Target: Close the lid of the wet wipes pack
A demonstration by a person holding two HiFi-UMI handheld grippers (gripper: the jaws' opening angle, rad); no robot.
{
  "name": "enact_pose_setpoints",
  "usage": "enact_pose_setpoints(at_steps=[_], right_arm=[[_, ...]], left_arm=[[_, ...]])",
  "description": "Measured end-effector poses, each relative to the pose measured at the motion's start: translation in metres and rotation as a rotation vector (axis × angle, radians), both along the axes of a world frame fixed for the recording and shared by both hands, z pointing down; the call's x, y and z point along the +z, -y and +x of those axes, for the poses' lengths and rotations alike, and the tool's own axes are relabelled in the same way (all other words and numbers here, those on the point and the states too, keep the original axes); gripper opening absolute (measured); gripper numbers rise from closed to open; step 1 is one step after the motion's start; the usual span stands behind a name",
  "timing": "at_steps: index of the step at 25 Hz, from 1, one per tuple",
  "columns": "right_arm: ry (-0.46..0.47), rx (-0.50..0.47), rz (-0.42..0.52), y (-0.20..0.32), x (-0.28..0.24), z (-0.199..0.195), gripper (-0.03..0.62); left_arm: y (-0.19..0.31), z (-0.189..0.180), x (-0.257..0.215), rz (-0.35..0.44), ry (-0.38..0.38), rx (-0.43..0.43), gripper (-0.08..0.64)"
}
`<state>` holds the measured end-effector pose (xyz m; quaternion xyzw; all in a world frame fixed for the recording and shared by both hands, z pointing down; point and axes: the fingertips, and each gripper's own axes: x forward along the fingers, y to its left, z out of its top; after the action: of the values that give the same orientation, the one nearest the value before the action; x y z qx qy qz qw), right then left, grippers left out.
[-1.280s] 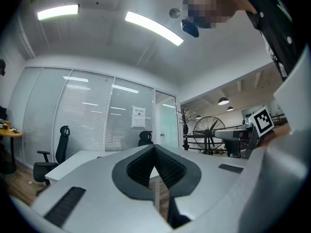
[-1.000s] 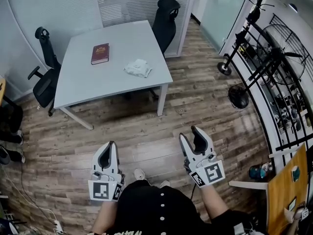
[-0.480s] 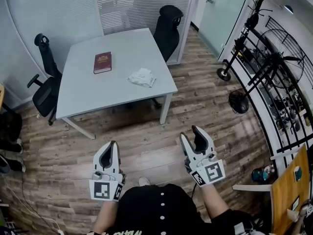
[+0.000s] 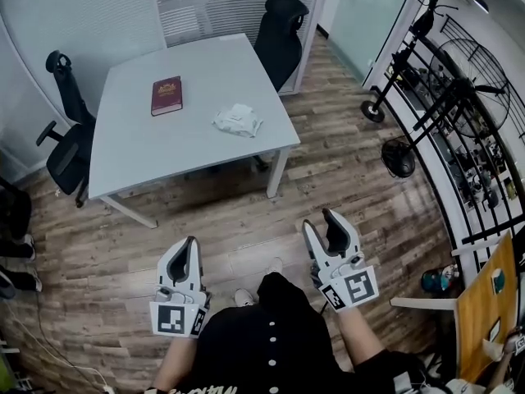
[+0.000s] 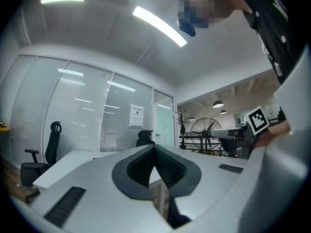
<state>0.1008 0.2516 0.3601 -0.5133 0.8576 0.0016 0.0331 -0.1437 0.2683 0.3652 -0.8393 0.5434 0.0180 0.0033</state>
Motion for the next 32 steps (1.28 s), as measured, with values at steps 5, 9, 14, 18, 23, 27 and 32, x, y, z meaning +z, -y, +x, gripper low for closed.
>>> enact_pose_setpoints(at_steps=[5, 9, 14, 18, 23, 27, 32], right_arm=[[0.007, -0.002, -0.001, 0.017, 0.002, -0.001, 0.186], [0.006, -0.014, 0.007, 0.038, -0.002, -0.001, 0.186], [-0.006, -0.035, 0.002, 0.066, -0.003, -0.001, 0.186], [-0.011, -0.046, 0.001, 0.089, -0.002, 0.002, 0.186], [-0.007, -0.057, 0.003, 0.116, -0.003, 0.007, 0.186], [-0.004, -0.064, 0.009, 0.138, -0.005, 0.01, 0.186], [0.004, -0.078, 0.011, 0.163, -0.007, 0.014, 0.186]], left_arm=[[0.013, 0.005, 0.001, 0.006, 0.005, 0.008, 0.008], [0.031, 0.005, 0.002, -0.005, 0.004, -0.01, 0.008], [0.058, 0.007, -0.002, -0.002, 0.004, -0.023, 0.008], [0.078, 0.012, -0.003, 0.001, 0.002, -0.028, 0.008], [0.103, 0.019, -0.005, 0.003, 0.006, -0.034, 0.008], [0.124, 0.022, -0.009, 0.011, 0.013, -0.04, 0.008], [0.146, 0.026, -0.014, 0.017, 0.02, -0.054, 0.008]])
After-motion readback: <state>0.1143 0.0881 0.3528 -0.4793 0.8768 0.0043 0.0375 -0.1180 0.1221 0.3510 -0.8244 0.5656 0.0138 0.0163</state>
